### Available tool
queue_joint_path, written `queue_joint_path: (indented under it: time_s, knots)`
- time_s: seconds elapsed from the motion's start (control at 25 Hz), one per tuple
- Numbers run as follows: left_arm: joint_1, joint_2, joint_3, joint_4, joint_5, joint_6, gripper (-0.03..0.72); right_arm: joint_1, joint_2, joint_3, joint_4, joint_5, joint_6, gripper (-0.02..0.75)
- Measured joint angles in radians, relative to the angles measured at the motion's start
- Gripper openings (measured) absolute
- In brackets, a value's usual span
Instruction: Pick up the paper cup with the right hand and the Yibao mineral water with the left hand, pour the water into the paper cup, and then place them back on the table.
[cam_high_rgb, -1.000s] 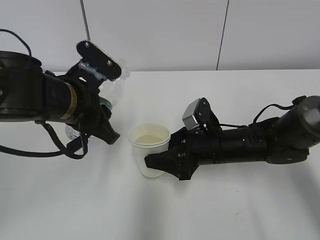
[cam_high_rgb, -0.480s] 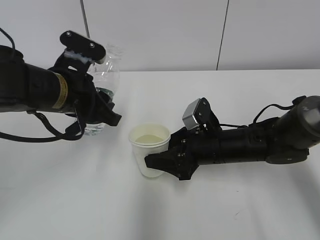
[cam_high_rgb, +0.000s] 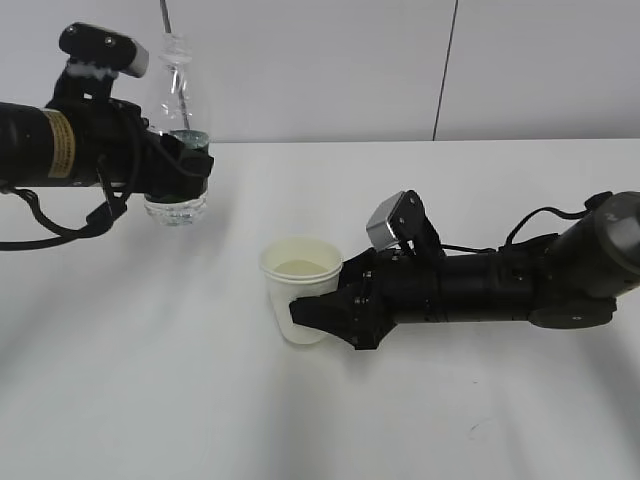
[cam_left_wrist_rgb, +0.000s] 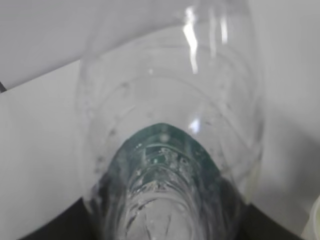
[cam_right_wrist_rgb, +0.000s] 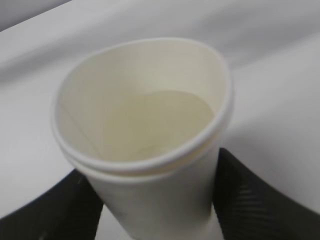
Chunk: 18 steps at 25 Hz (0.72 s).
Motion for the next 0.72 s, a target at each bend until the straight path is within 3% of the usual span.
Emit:
queue_joint_path:
  time_s: [0.36,0.72]
  knots:
    - [0.162,0.008,0.0,-0.028,-0.212,0.089,0.305,0.0,0.0,0.0,0.079,0.0,0.002,0.496]
    - [0.195,0.134,0.0,-0.206,-0.342,0.278,0.305,0.0,0.0,0.0,0.155,0.0,0.002,0.496]
